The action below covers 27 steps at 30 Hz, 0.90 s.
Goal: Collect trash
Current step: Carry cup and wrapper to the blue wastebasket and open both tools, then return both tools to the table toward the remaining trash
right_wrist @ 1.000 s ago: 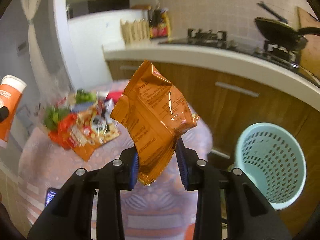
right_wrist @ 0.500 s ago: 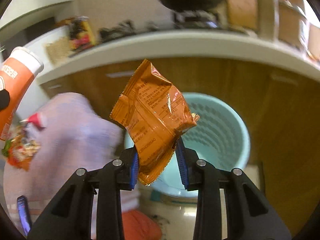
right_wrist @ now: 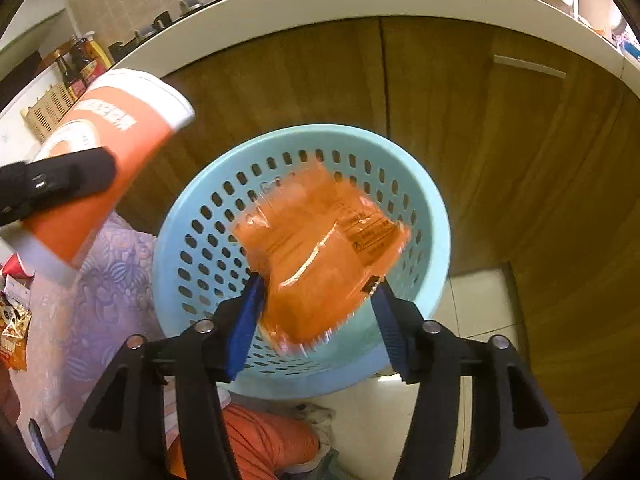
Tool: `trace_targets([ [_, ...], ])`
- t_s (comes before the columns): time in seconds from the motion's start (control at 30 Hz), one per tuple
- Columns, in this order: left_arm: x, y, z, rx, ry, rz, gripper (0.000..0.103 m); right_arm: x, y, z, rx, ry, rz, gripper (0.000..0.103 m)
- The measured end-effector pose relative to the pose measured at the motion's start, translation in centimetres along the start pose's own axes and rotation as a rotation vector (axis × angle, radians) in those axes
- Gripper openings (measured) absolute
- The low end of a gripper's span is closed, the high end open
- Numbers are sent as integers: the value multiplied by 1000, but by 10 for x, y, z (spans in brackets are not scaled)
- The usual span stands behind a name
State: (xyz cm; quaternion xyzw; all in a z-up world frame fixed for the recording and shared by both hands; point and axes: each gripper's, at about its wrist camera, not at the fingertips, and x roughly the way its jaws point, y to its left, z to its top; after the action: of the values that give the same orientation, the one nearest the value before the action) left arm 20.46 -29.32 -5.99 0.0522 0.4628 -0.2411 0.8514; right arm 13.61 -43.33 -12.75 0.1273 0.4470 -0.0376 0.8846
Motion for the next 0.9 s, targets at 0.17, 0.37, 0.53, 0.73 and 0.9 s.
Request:
trace_targets([
  [0.17,21,-6,5,2,25,-26,66,-2,-11,-3,12,6,-14,59],
  [0.37,22,-10,0,8,26,-36,67,-12,-14,-3,17,-11,-10,59],
  [0.53,-16,-2,-15,8,-41,-46,67,-29,4,0,-27,-48,-4,59],
  [0.73,-104,25,-52,-29,-201,-14,67,-56,52,-2,-110,-99,67,59],
  [0.9,-184,63,-102,-90,-344,71,69,-78,129,-14,-243,-152,185,60],
])
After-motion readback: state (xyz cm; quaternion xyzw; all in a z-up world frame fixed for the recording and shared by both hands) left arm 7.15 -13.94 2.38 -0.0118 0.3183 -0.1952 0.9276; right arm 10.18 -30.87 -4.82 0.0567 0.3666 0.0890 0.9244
